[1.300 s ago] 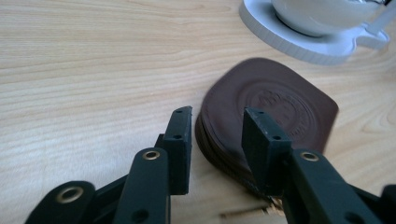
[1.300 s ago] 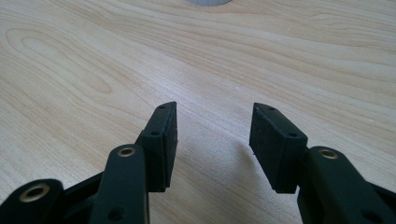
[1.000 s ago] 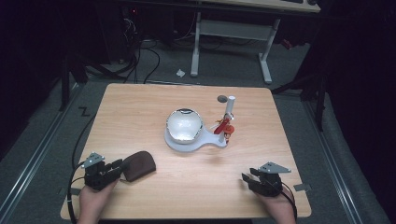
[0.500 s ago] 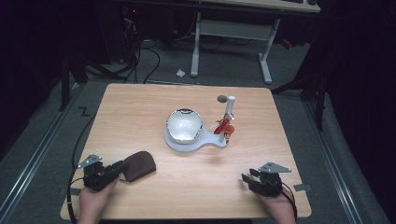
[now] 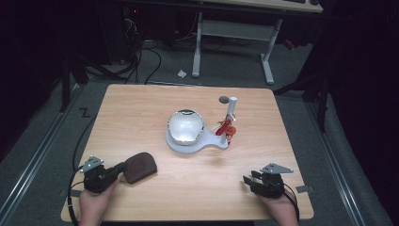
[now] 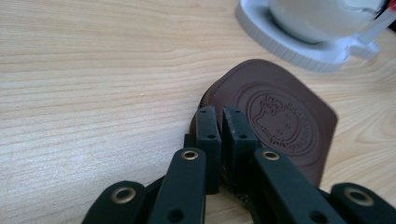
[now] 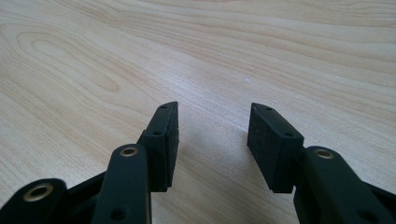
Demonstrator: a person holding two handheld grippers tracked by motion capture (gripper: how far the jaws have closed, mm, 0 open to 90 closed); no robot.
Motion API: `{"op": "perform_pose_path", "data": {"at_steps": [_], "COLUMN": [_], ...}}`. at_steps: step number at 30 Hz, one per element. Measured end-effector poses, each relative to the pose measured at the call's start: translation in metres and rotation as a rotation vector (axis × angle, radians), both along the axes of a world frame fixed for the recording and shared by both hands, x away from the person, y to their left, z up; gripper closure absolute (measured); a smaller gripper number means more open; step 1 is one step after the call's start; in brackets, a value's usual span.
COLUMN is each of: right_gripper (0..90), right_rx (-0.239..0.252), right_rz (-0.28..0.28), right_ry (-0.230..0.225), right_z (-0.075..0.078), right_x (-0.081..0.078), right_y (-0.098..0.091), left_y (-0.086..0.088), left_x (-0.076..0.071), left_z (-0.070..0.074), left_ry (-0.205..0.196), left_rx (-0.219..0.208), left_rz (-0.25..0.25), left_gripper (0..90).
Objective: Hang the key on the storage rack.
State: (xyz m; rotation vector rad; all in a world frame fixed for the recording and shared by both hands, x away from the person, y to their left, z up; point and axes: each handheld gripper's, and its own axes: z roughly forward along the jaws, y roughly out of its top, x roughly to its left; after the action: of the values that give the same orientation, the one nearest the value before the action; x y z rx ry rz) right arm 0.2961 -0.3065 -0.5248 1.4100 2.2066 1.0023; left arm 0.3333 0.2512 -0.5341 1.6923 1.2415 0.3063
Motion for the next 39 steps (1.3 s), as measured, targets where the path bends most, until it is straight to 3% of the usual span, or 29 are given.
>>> {"op": "perform_pose_path", "data": {"at_steps": [9,16,27,39], "right_gripper": [49.2,43.5,45.5,47.0], "right_rx": [0.004,0.012,-0.023,-0.002], "right_rz": [-0.018,-0.007,-0.011,-0.034], "right_ry": [-0.011,-0.054,-0.074,-0.099], "right_z": [0.0,0.005,0.002,0.003], "right_x": [-0.002,-0.001,-0.004,-0.006], "right_y": [0.001,0.003,0.001,-0.005], "left_y": [-0.006,-0.009,-0.02,-0.038], "left_x": [-0.017,-0.028,-0.041,-0.043], "left_z": [0.019,0.031,0.045,0.06], "left_ry": [-0.106,-0.182,-0.283,-0.339], "left_rx": [0.016,0.032,0.072,0.09], "left_rz": [-0.016,-0.001,0.005,-0.002], "left_gripper": [87.2,87.4,87.4,87.4]}}
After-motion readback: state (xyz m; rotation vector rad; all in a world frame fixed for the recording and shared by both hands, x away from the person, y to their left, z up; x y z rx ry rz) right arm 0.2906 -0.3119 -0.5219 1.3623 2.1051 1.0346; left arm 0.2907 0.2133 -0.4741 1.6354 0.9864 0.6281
